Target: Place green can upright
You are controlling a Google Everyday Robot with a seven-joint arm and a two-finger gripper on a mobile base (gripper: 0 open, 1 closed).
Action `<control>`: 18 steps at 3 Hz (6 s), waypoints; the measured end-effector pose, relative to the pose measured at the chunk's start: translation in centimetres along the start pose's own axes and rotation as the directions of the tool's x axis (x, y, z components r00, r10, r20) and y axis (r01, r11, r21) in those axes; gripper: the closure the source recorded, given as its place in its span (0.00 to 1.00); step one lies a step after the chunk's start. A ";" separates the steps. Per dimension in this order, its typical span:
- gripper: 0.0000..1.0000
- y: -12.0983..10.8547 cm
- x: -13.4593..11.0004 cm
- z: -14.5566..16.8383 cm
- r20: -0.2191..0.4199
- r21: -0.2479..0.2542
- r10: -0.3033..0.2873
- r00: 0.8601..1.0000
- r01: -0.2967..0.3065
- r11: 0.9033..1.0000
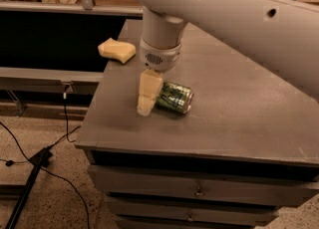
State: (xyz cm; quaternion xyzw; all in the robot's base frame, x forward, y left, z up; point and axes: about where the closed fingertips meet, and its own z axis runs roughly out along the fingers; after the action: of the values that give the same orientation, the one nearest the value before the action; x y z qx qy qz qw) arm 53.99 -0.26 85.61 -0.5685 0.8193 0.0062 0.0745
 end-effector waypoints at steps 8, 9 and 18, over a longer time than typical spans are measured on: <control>1.00 -4.1 5.2 -4.1 0.251 -0.002 0.062 0.966 -0.063 0.998; 1.00 -4.1 6.7 -5.7 0.301 0.005 0.023 0.953 -0.025 1.000; 0.90 -1.4 10.2 -11.0 0.990 -0.022 -0.004 0.144 0.181 0.983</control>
Offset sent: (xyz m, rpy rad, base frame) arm 0.0016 0.0028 -0.0074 0.0194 0.0352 -0.0176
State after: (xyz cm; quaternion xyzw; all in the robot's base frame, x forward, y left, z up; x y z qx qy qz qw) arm 50.53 -11.26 95.24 -0.4795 0.5333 0.4261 0.5515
